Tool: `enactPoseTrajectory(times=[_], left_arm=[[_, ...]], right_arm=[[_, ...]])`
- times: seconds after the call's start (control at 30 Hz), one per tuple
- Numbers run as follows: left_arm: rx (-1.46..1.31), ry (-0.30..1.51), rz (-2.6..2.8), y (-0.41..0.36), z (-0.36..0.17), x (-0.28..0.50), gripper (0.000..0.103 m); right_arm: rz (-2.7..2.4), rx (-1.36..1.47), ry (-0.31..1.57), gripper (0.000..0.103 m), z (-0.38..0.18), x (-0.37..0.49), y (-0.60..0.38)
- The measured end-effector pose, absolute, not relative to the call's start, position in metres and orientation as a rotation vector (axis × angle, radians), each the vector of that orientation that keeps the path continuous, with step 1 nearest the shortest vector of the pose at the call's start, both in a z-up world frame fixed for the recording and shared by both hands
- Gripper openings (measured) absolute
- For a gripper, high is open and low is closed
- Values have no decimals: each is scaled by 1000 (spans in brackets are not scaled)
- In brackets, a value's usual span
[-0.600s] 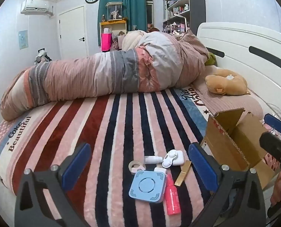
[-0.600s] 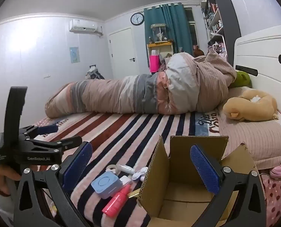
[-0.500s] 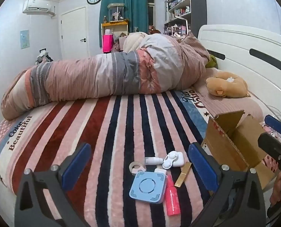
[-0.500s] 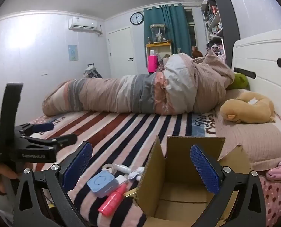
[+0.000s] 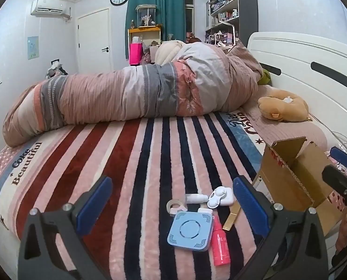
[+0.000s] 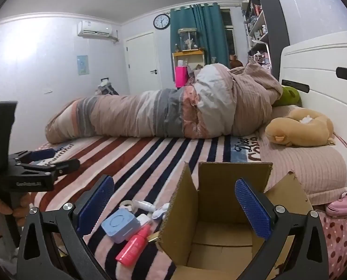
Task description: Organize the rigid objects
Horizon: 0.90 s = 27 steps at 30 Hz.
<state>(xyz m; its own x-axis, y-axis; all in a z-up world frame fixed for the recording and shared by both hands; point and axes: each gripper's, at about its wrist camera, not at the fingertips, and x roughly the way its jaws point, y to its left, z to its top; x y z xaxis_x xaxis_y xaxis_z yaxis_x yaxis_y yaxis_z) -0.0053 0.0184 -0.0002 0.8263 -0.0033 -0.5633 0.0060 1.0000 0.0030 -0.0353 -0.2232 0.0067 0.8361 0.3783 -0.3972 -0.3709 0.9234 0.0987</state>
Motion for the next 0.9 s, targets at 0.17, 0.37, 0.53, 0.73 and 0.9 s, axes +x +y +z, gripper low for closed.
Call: enactPoseTrajectory(times=[0.17, 0.37, 0.53, 0.73, 0.9], left_arm=[[-3, 599, -1, 22, 0, -5, 102], [-6, 599, -3, 22, -1, -7, 102], [-8, 599, -6, 23, -1, -8, 102], [-8, 597, -7, 23, -1, -8, 102], [-9, 596, -8, 24, -1, -8, 102]], right_arm=[[404, 27, 425, 103, 8, -38, -221], [399, 26, 434, 103, 9, -40, -216], [399, 23, 453, 103, 6, -37, -216], [398, 28, 467, 103, 2, -36, -218], [400, 40, 477, 103, 1, -35, -220]])
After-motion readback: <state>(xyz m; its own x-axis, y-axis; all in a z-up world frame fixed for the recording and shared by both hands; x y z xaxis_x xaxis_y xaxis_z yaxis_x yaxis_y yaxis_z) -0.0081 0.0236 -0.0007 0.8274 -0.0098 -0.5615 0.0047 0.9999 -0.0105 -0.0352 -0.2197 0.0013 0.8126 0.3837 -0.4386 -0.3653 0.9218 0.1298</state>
